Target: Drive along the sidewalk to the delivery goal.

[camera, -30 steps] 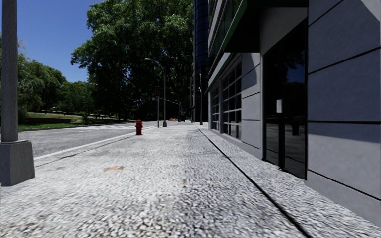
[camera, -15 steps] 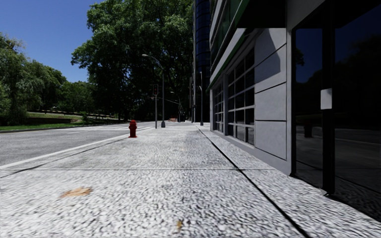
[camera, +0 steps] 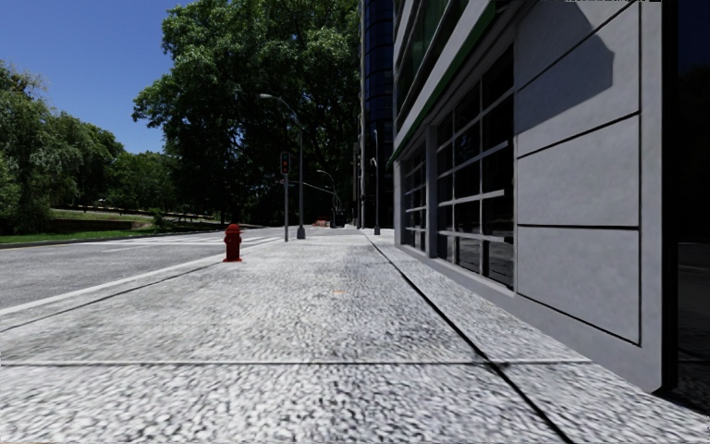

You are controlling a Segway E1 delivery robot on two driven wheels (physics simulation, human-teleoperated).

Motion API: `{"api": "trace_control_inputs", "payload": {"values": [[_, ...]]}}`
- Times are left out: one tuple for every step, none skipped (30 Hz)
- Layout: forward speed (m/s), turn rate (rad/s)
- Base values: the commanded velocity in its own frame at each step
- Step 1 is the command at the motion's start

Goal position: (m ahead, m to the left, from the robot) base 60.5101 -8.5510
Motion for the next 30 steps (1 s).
{"api": "trace_control_inputs", "payload": {"values": [[2.00,0.00],[2.00,0.00],[2.00,0.00],[2.00,0.00],[2.00,0.00],[2.00,0.00],[2.00,0.00],[2.00,0.00],[2.00,0.00],[2.00,0.00],[2.00,0.00],[2.00,0.00],[2.00,0.00],[2.00,0.00],[2.00,0.00],[2.00,0.00],[2.00,0.00],[2.00,0.00],[2.00,0.00],[2.00,0.00],[2.00,0.00],[2.00,0.00],[2.00,0.00],[2.00,0.00],[2.00,0.00],[2.00,0.00],[2.00,0.00],[2.00,0.00],[2.00,0.00],[2.00,0.00]]}}
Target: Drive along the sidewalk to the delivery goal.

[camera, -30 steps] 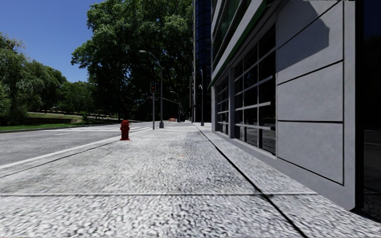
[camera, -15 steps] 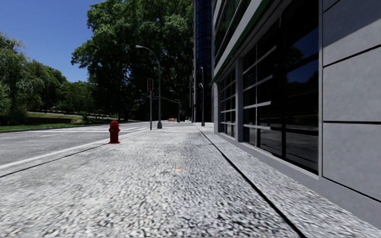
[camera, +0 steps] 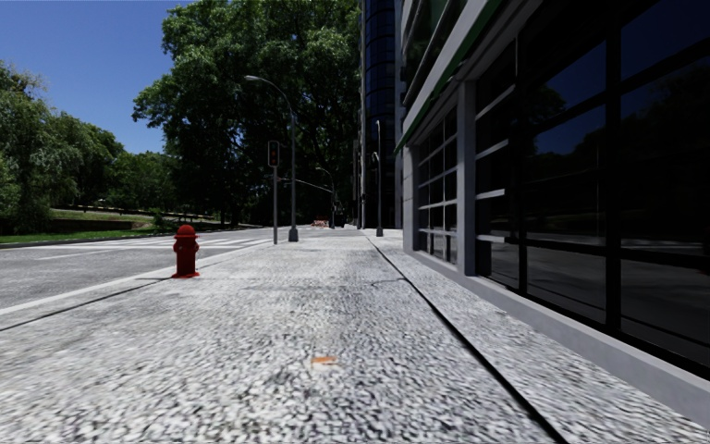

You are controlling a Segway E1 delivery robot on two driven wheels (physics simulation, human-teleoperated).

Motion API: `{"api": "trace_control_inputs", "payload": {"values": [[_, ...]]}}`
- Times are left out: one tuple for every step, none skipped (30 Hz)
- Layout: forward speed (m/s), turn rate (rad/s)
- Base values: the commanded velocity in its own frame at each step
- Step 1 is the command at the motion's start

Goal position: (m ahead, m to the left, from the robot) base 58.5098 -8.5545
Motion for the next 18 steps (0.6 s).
{"api": "trace_control_inputs", "payload": {"values": [[2.00,0.00],[2.00,0.00],[2.00,0.00],[2.00,0.00],[2.00,0.00],[2.00,0.00],[2.00,0.00],[2.00,0.00],[2.00,0.00],[2.00,0.00],[2.00,0.00],[2.00,0.00],[2.00,0.00],[2.00,0.00],[2.00,0.00],[2.00,0.00],[2.00,0.00],[2.00,0.00]]}}
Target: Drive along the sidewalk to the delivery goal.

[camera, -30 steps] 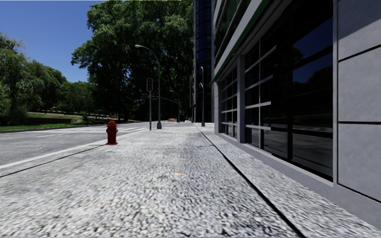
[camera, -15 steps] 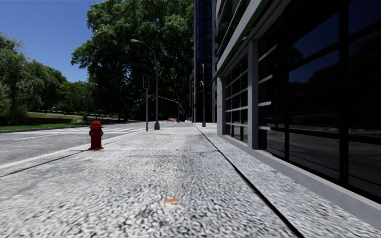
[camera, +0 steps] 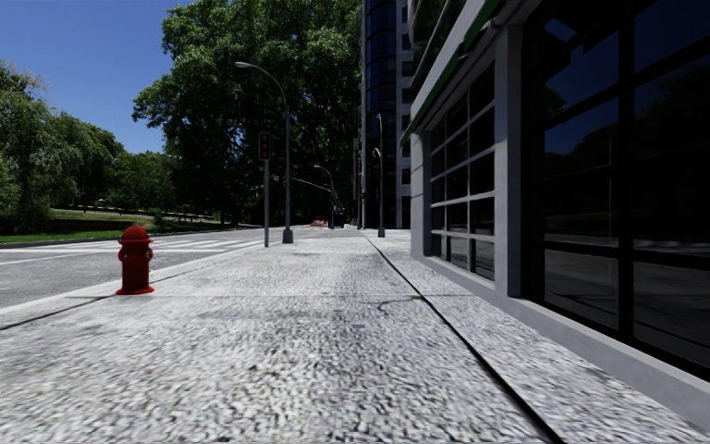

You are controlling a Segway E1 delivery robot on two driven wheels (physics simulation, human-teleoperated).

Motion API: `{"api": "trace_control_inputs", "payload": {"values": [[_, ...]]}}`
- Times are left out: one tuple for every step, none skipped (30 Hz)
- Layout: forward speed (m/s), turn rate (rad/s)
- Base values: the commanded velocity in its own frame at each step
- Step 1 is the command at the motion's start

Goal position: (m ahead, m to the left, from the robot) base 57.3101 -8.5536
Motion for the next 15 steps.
{"api": "trace_control_inputs", "payload": {"values": [[2.00,0.00],[2.00,0.00],[2.00,0.00],[2.00,0.00],[2.00,0.00],[2.00,0.00],[2.00,0.00],[2.00,0.00],[2.00,0.00],[2.00,0.00],[2.00,0.00],[2.00,0.00],[2.00,0.00],[2.00,0.00],[2.00,0.00]]}}
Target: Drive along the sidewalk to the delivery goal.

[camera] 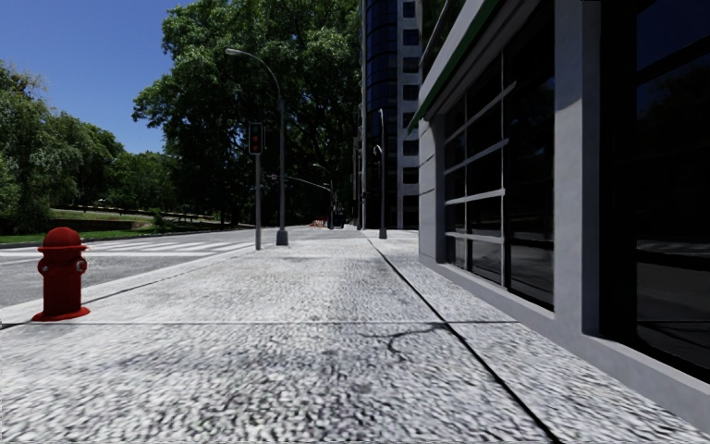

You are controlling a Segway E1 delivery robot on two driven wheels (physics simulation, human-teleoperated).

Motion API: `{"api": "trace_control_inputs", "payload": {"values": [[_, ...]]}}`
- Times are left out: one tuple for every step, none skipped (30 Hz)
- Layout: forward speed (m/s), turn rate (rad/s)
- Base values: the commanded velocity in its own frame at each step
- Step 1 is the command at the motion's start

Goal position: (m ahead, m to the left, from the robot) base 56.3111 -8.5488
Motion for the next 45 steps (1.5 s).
{"api": "trace_control_inputs", "payload": {"values": [[2.00,0.00],[2.00,0.00],[2.00,0.00],[2.00,0.00],[2.00,0.00],[2.00,0.00],[2.00,0.00],[2.00,0.00],[2.00,0.00],[2.00,0.00],[2.00,0.00],[2.00,0.00],[2.00,0.00],[2.00,0.00],[2.00,0.00],[2.00,0.00],[2.00,0.00],[2.00,0.00],[2.00,0.00],[2.00,0.00],[2.00,0.00],[2.00,0.00],[2.00,0.00],[2.00,0.00],[2.00,0.00],[2.00,0.00],[2.00,0.00],[2.00,0.00],[2.00,0.00],[2.00,0.00],[2.00,0.00],[2.00,0.00],[2.00,0.00],[2.00,0.00],[2.00,0.00],[2.00,0.00],[2.00,0.00],[2.00,0.00],[2.00,0.00],[2.00,0.00],[2.00,0.00],[2.00,0.00],[2.00,0.00],[2.00,0.00],[2.00,0.00]]}}
